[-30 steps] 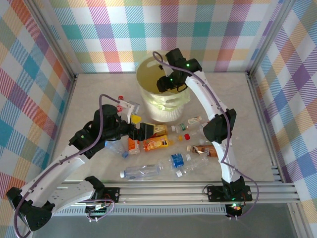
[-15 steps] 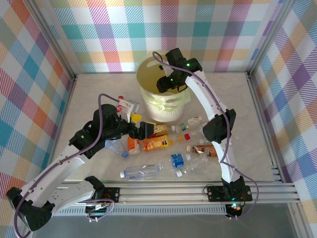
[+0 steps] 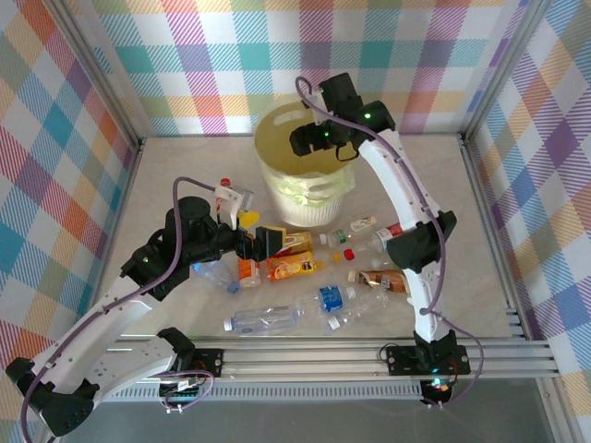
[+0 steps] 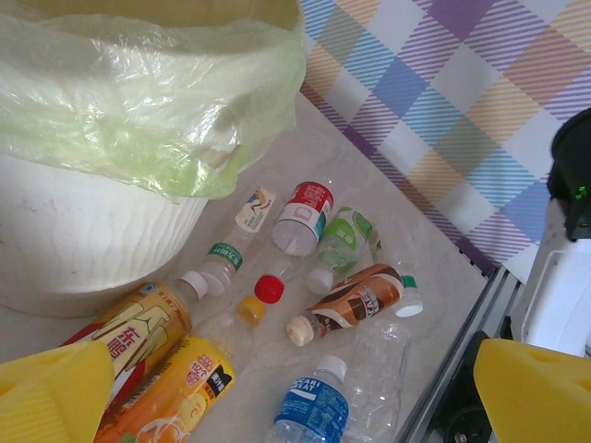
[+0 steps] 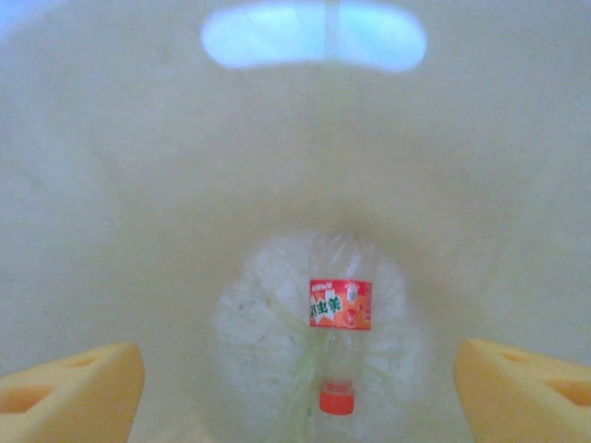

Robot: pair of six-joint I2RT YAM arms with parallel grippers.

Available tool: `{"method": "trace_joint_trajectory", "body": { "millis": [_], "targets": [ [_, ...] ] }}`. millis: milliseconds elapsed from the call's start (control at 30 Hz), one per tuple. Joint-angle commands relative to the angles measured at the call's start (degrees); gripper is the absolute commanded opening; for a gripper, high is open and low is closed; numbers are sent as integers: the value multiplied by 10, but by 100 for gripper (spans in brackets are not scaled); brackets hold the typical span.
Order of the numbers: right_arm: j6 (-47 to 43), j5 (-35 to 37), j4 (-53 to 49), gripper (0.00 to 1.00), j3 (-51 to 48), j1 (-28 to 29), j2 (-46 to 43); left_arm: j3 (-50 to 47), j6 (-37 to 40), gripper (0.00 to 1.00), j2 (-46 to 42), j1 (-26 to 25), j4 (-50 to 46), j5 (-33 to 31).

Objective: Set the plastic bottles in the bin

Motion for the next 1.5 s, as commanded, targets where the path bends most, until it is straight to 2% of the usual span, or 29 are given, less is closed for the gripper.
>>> {"method": "trace_joint_trajectory", "body": {
  "millis": [0, 100, 400, 467, 600, 667, 767, 933, 1033, 1167, 1300, 1400, 1467],
  "targets": [
    [15, 10, 23, 91, 18, 5, -53, 20, -1, 100, -3, -7, 2, 14],
    [24, 22, 28, 100, 0, 6, -91, 21, -6, 100, -2, -7, 9, 31],
    [61, 50, 104, 100, -180, 6, -256, 24, -13, 100, 8, -7, 7, 36],
    [81, 73, 134, 100, -244, 7, -304, 24, -16, 100, 10, -7, 7, 36],
    [49, 106, 264, 100, -455, 9, -439, 26, -20, 100, 15, -7, 6, 43],
    [50, 139, 292, 100, -530, 9, -498, 26, -22, 100, 16, -7, 9, 49],
    [96, 205, 241, 100, -573, 9, -548, 26, -19, 100, 18, -8, 9, 57],
    [178, 211, 141, 100, -645, 9, -598, 23, -16, 100, 22, -9, 13, 81],
    [237, 197, 100, 99, -704, 9, -627, 17, -8, 100, 18, -11, 15, 90],
    [310, 169, 40, 92, -759, 9, -651, -3, -5, 100, 10, -12, 34, 110],
    [342, 92, 12, 89, -818, 9, -668, -13, -3, 100, 8, -13, 39, 132],
    [363, 84, -14, 89, -851, 10, -675, -17, -2, 100, 5, -15, 22, 130],
    [363, 79, 4, 90, -871, 9, -695, -26, -2, 100, 0, -17, 17, 128]
  ]
}}
